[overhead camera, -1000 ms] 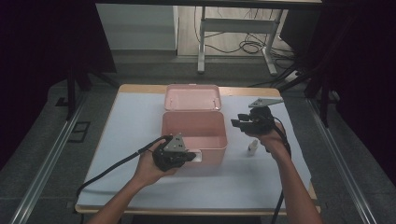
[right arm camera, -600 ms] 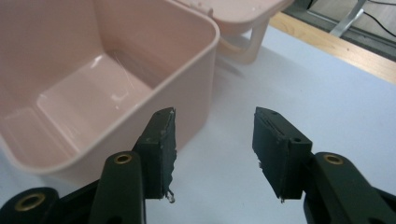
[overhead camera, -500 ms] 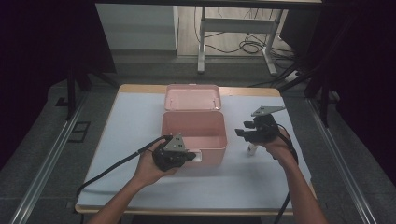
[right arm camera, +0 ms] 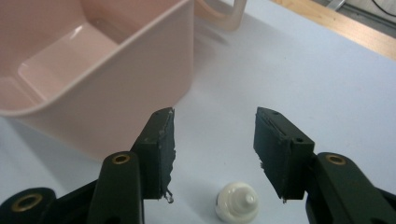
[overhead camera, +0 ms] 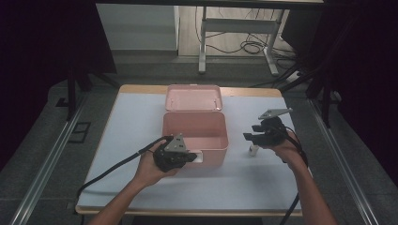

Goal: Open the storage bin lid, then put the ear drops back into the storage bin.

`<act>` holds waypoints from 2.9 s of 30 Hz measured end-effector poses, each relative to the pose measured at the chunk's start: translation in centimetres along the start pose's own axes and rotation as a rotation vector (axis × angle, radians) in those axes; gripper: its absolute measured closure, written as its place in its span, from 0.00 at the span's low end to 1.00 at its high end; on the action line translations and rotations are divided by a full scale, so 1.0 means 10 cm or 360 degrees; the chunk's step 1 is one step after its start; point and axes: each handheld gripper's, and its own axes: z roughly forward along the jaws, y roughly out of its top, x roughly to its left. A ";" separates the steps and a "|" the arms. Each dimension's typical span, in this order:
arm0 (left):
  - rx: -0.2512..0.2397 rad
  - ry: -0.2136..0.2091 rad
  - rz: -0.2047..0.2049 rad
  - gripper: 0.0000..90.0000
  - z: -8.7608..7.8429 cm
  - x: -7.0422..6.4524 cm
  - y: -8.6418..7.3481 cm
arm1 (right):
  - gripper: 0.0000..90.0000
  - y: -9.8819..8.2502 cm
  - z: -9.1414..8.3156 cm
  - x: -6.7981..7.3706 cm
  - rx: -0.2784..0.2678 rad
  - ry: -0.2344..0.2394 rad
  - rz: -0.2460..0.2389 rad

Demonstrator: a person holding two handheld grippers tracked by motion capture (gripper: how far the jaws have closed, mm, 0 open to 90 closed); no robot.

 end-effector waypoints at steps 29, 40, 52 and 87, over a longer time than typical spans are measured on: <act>0.0002 0.0002 0.0007 1.00 0.00 0.00 0.00 | 0.51 -0.14 0.08 -0.15 0.0367 -0.0054 -0.0006; 0.0001 0.0005 0.0007 1.00 0.00 0.00 0.00 | 0.54 -0.17 0.34 -0.21 0.0580 -0.0044 0.0005; 0.0000 0.0004 0.0006 1.00 0.00 0.00 0.00 | 0.64 -0.19 0.56 -0.20 0.0739 -0.0027 -0.0004; -0.0004 0.0004 0.0008 1.00 0.00 0.00 0.00 | 0.67 0.11 0.30 -0.14 0.0657 -0.0004 -0.0045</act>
